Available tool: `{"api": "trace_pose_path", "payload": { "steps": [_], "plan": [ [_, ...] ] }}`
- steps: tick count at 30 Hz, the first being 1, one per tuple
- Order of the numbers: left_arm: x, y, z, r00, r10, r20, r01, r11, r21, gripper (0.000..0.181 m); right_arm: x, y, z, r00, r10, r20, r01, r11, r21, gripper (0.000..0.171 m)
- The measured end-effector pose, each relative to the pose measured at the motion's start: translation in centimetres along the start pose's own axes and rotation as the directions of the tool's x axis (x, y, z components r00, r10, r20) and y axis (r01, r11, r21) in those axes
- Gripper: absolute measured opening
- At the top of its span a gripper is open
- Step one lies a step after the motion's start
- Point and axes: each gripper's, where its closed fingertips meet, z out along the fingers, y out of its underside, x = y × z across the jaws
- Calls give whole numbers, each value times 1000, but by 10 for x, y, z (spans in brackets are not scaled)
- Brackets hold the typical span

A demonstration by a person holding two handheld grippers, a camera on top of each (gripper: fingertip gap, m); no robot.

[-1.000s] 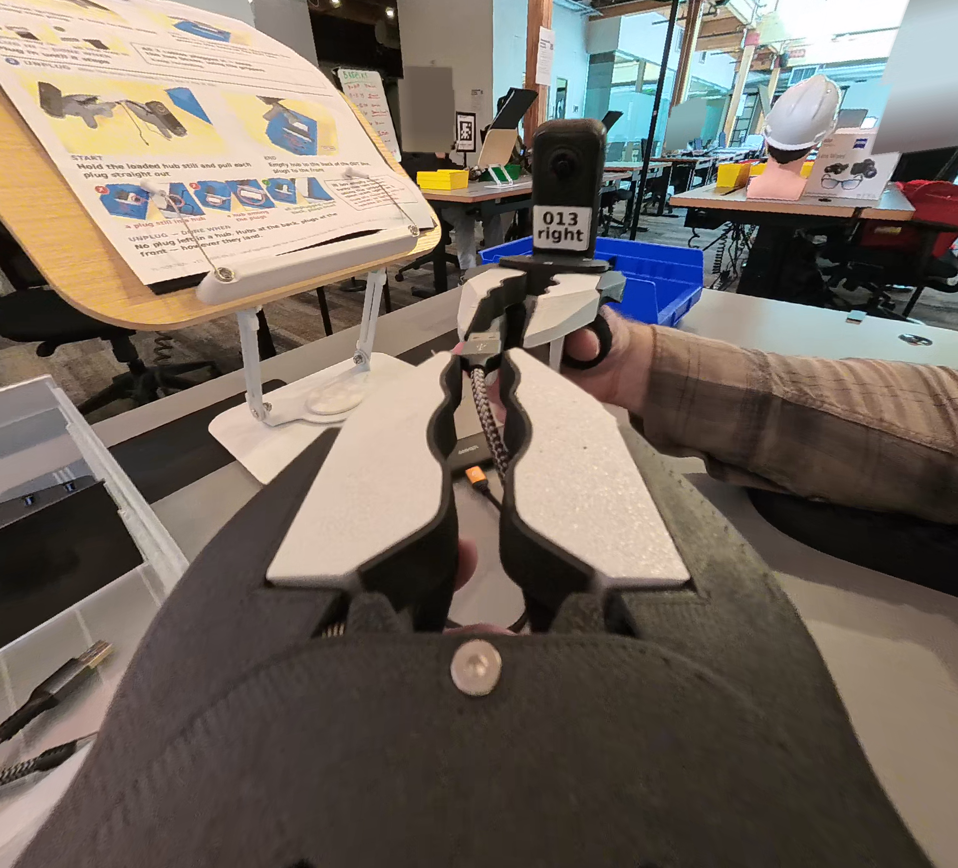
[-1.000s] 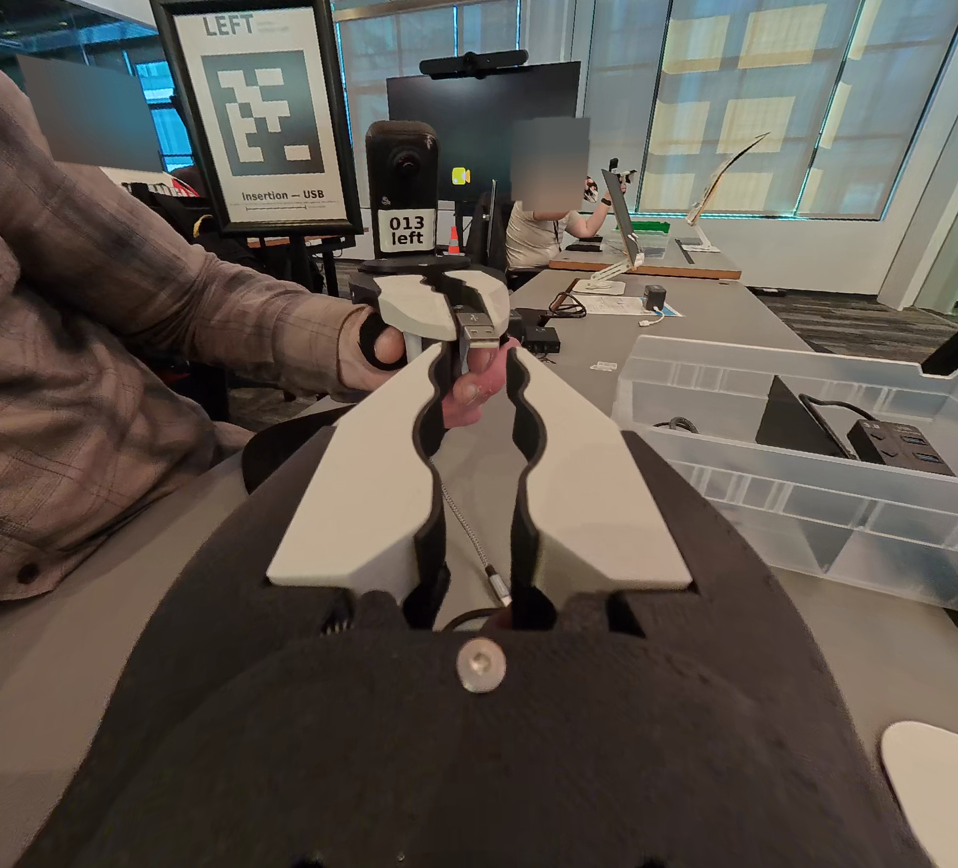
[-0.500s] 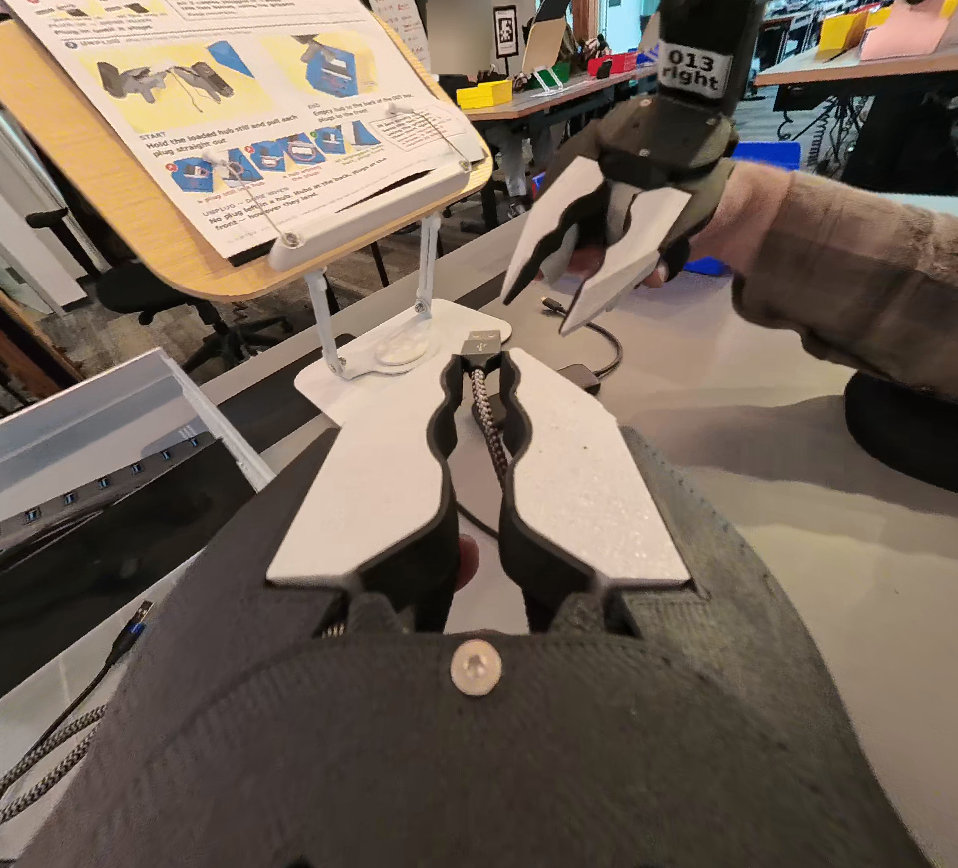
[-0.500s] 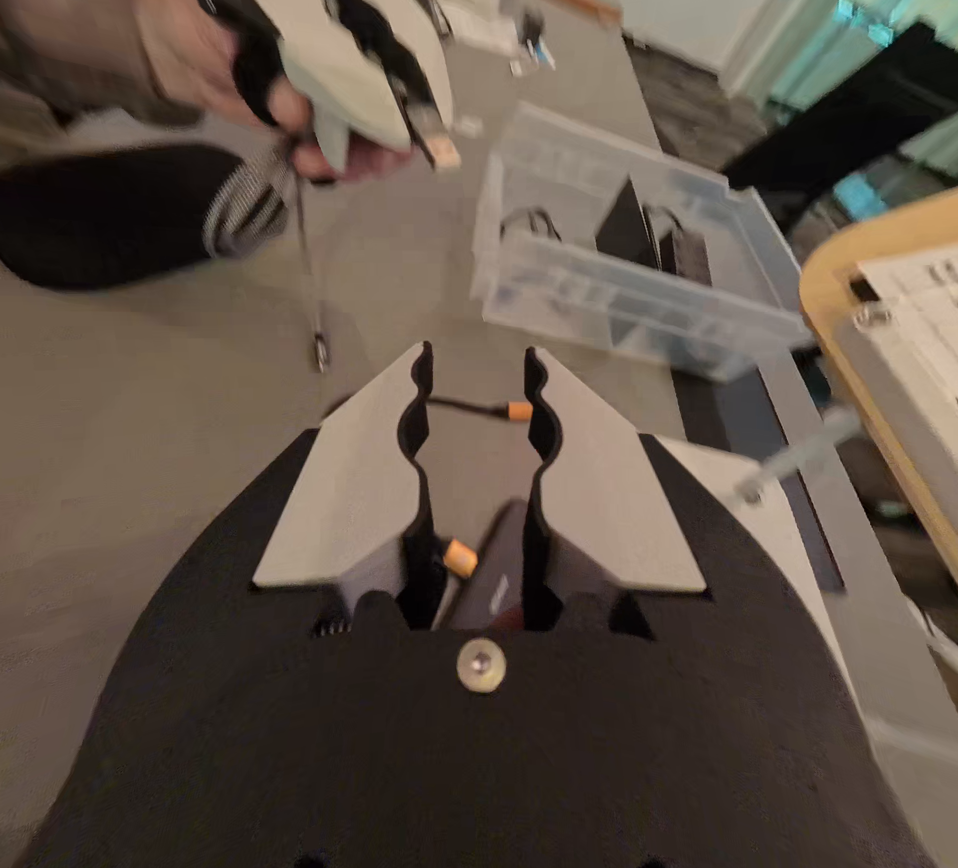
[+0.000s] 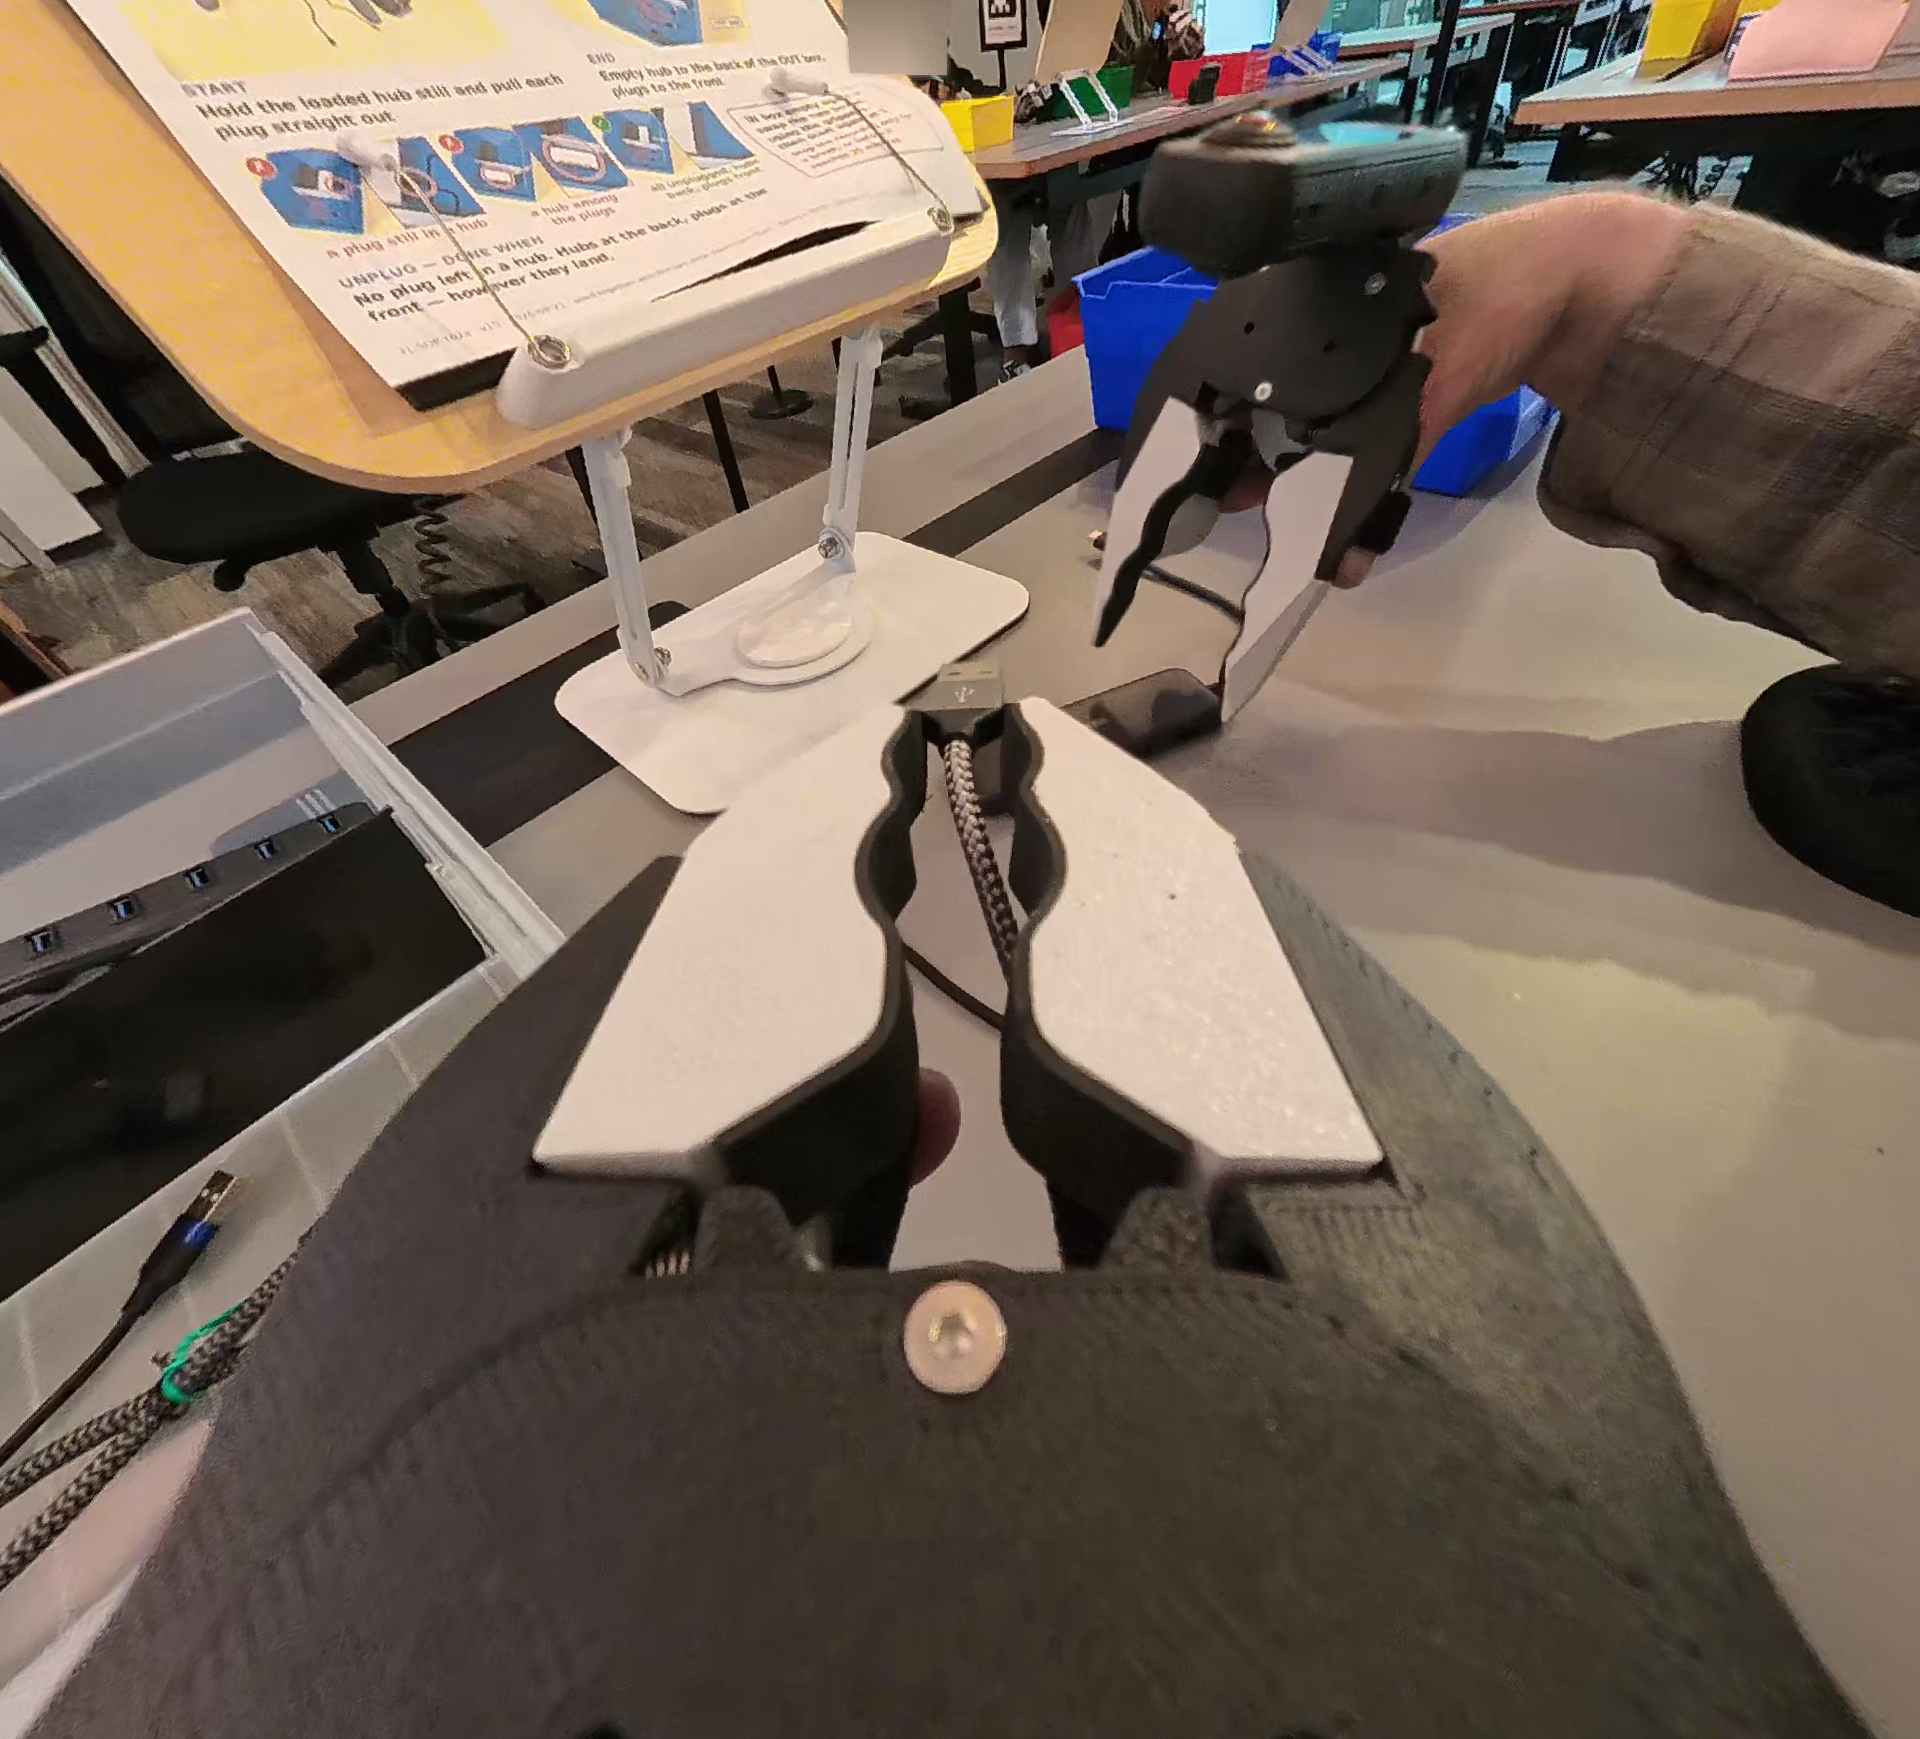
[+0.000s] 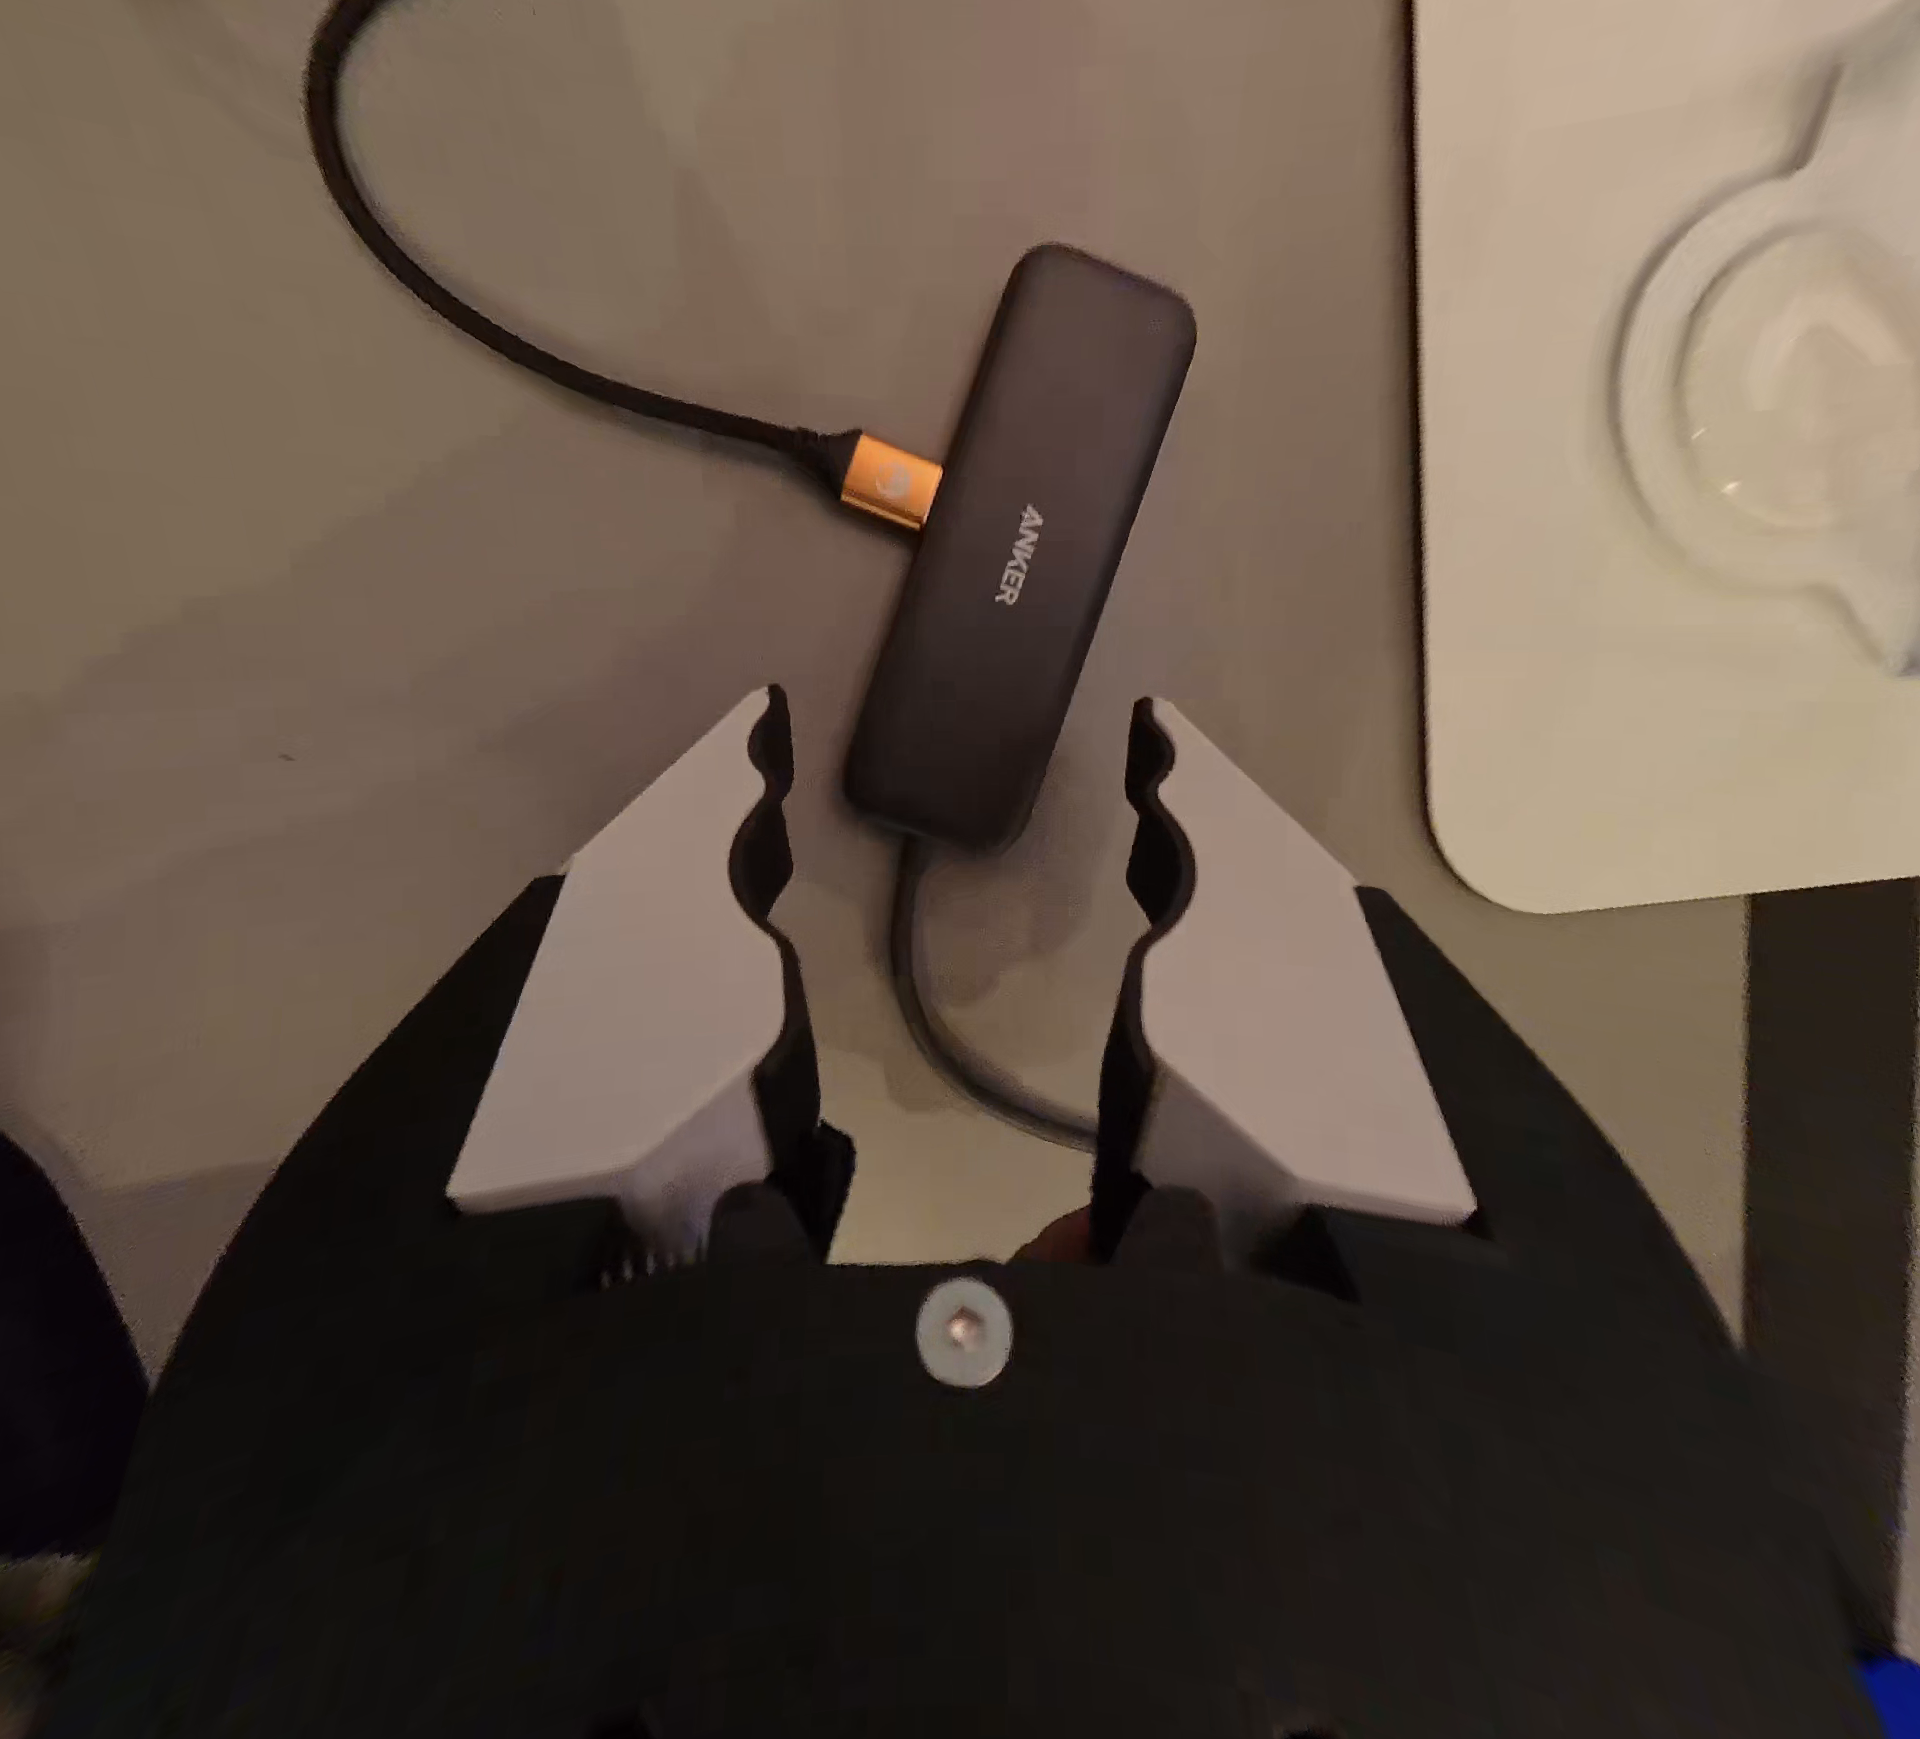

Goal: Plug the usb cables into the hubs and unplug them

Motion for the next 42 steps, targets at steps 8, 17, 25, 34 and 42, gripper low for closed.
{"api": "trace_pose_path", "payload": {
  "steps": [8,17,25,34,42],
  "plan": [
    [3,5,2,1000,3,0,-3,1000,-6,13,-4,13,17,996,87,32,-82,990,-117,43],
    [4,2,-1,1000,7,5,-7,1000,-7,13,-60,-7,11,963,74,260,-44,992,-119,65],
    [6,5,-4,1000,12,7,-12,1000,-15,13,-63,-8,11,961,-12,275,33,997,-73,65],
    [8,5,-6,1000,16,12,-16,1000,-13,13,-75,-9,20,965,12,263,47,974,-220,63],
    [10,6,-11,999,25,21,-24,1000,-18,14,-69,-28,33,981,-39,189,87,963,-255,53]
  ]
}}
